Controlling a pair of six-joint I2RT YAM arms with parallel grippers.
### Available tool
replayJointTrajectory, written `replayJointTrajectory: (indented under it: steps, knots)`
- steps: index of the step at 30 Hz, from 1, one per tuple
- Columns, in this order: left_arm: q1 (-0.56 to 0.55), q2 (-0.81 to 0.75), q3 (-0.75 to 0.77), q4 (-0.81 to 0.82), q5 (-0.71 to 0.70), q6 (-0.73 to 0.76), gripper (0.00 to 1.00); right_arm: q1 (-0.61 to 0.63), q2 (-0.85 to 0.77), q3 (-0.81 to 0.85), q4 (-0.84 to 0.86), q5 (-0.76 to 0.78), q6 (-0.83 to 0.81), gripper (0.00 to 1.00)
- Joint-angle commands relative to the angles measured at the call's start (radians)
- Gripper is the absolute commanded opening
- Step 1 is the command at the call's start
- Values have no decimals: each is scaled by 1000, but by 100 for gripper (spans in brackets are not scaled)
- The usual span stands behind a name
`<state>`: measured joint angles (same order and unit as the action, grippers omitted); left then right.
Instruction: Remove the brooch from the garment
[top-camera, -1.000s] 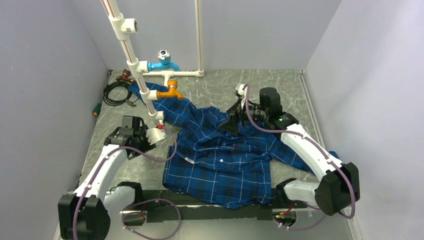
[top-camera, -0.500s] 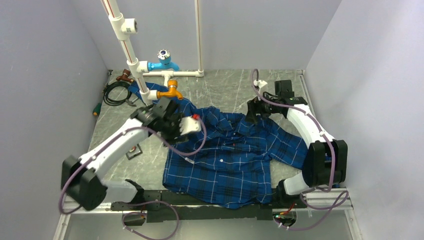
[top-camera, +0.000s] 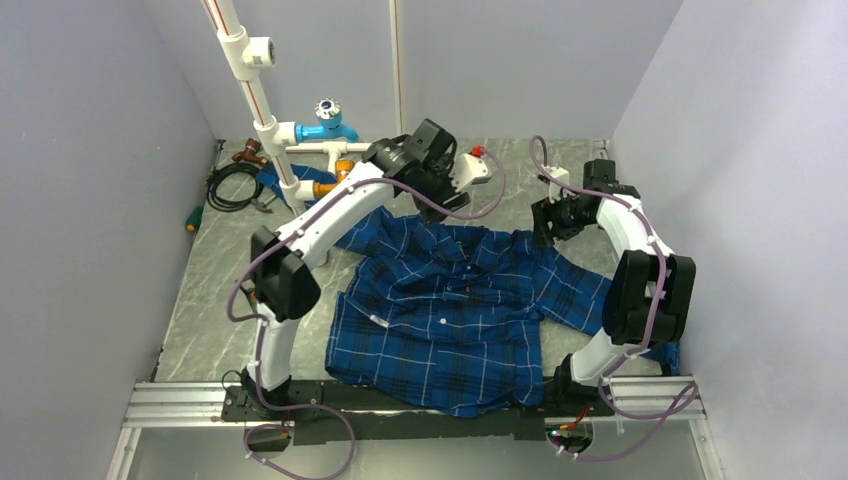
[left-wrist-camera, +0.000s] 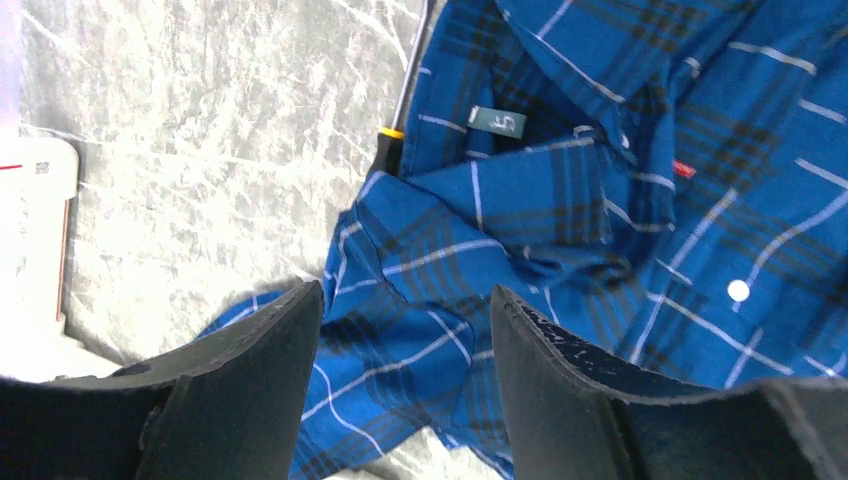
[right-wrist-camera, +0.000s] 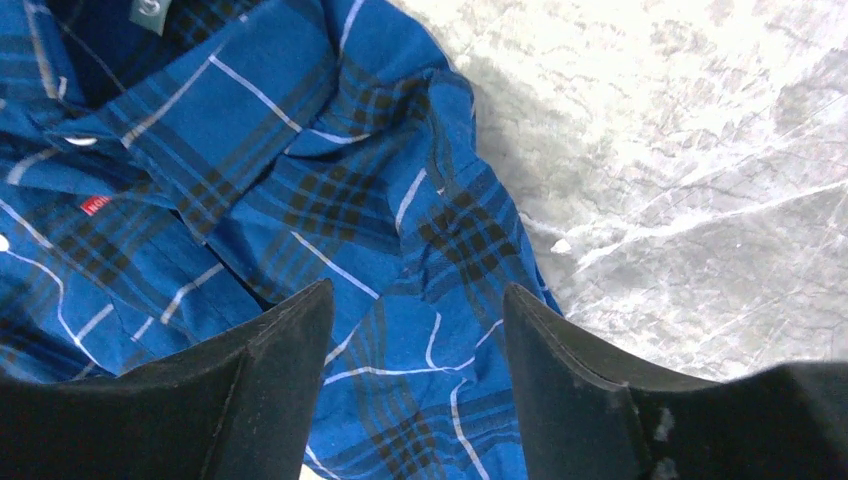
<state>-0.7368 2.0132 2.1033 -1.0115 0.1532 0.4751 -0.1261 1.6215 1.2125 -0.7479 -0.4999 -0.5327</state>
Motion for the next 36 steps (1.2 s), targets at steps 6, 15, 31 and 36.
replayJointTrajectory:
  steps: [6, 15, 31, 36]
  knots:
    - [-8, 98, -69, 206, -16, -9, 62, -43, 65, 17, -43, 6, -74, 50]
    - [-8, 176, -83, 347, -35, 30, 53, -117, 118, 2, -76, 46, -125, 31]
    - [-1, -355, -604, 418, 167, 146, 63, 153, 147, 243, 37, -204, 58, 51]
    - [-1, -481, -715, 435, 199, 152, 66, 228, 267, 308, 28, -167, 68, 50]
